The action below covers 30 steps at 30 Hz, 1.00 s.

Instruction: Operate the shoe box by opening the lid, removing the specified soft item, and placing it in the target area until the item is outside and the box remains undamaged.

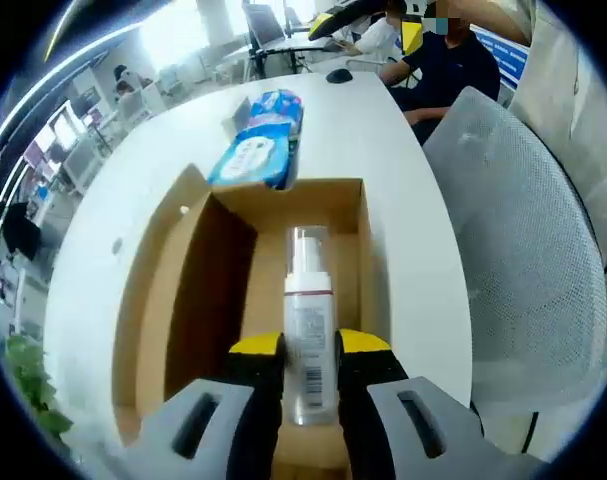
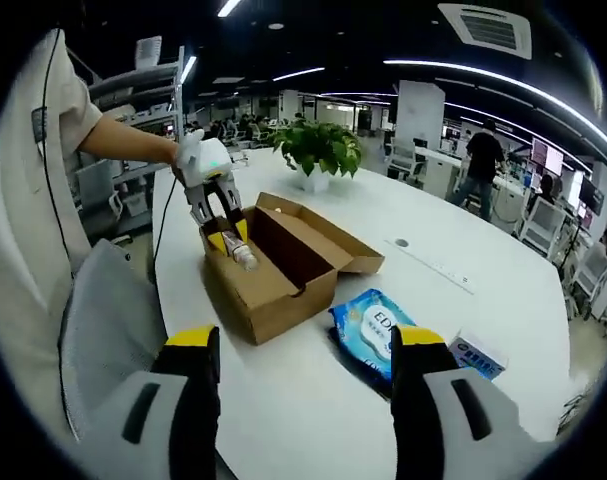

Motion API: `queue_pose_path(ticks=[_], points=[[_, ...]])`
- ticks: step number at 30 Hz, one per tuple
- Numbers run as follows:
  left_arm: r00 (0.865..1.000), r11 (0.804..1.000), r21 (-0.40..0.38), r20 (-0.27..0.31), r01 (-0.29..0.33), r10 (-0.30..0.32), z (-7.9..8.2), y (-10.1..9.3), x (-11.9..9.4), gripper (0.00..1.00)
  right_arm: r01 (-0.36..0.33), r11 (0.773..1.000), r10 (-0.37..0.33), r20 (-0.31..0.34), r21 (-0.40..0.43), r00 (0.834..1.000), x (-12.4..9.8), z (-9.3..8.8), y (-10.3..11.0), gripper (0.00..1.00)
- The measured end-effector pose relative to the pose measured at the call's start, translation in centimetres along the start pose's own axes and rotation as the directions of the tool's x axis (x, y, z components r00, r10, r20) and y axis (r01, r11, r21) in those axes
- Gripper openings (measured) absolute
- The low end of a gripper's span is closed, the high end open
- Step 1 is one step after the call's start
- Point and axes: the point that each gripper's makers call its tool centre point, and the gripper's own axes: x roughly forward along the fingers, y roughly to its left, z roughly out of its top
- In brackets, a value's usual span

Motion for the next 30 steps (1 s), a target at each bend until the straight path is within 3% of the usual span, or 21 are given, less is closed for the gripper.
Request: queue_pose_path(ticks=[18, 30], points=[[0.988, 0.995, 0.093, 0.149, 0.029, -0.043, 7.2, -4.3, -2.0, 0.17, -0.136, 0.987, 0.140, 0.032, -0.090, 0.990, 2.0, 2.0, 4.3, 0.46], [0.975, 0.987, 0.154, 0.207, 0.045, -0.077, 10.2, -6.6, -2.4, 0.17, -0.217, 0.967, 0.221, 0.018, -0.133, 0.975, 2.5, 2.2, 6.9, 0.33]])
